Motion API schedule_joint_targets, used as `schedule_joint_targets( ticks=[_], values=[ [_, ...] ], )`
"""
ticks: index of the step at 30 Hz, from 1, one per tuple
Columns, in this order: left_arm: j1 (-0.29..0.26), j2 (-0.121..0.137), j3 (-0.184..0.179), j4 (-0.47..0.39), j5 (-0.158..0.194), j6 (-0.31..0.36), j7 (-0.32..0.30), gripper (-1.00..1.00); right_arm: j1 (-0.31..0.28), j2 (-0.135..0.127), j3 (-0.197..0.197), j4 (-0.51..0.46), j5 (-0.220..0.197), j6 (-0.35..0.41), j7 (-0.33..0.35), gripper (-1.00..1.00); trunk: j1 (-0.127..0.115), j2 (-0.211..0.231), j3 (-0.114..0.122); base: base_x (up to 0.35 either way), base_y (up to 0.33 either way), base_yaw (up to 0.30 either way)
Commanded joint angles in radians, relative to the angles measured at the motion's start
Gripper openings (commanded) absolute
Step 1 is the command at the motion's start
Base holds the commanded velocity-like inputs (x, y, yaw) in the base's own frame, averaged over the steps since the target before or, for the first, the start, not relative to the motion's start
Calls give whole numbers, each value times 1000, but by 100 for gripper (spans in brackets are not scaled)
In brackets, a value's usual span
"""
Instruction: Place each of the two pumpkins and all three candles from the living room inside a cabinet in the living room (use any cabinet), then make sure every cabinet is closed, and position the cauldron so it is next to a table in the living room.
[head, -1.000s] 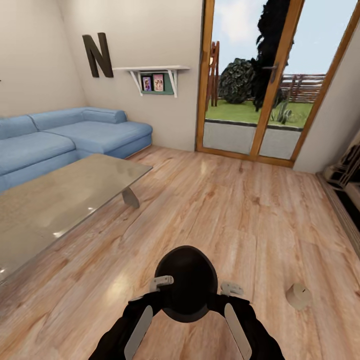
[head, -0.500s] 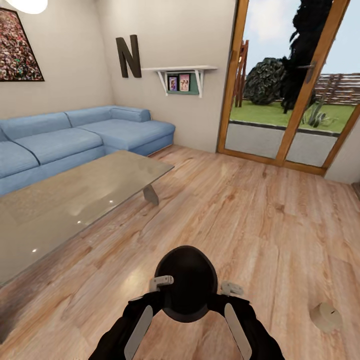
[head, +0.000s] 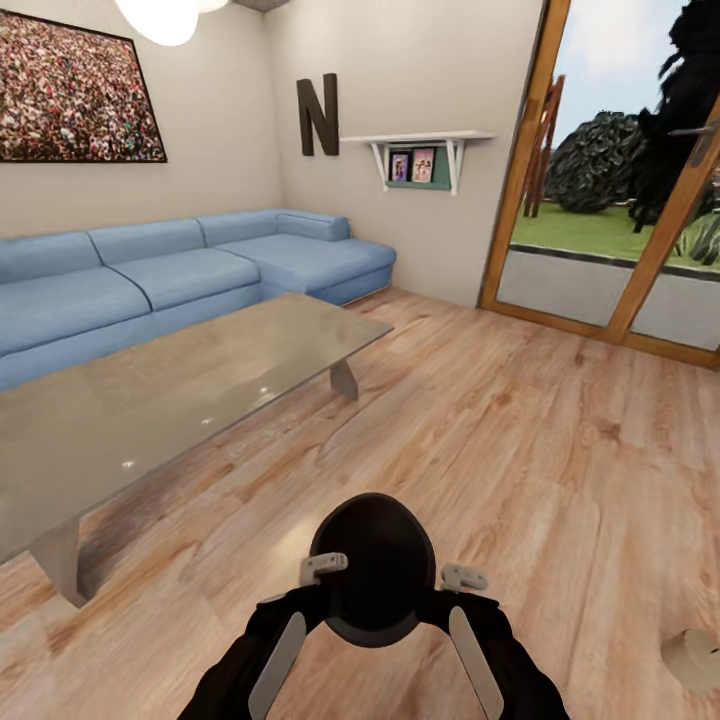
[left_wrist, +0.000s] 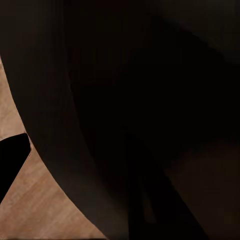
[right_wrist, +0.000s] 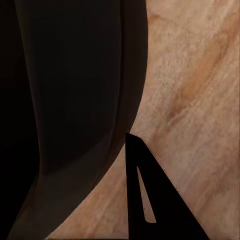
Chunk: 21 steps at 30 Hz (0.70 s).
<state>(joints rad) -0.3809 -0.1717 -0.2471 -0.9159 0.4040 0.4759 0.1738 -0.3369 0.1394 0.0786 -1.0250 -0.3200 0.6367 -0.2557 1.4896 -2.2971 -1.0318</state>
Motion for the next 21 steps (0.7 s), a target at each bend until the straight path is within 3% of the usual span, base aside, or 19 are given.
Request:
schedule_joint_targets(
  ticks=[1, 13, 21],
  values=[
    [-1, -3, -4, -17, 41, -2, 10, -100, 0, 0, 1, -3, 14, -9, -10, -100, 0, -1, -1, -37, 0, 286],
    [-1, -3, -4, -17, 41, -2, 10, -100, 0, -1, 1, -4, 15, -9, -10, -100, 0, -1, -1, -112, 0, 276],
    [-1, -3, -4, -17, 41, -2, 10, -100, 1, -6, 1, -7, 13, -9, -8, -100, 0, -1, -1, -3, 0, 23]
  ],
)
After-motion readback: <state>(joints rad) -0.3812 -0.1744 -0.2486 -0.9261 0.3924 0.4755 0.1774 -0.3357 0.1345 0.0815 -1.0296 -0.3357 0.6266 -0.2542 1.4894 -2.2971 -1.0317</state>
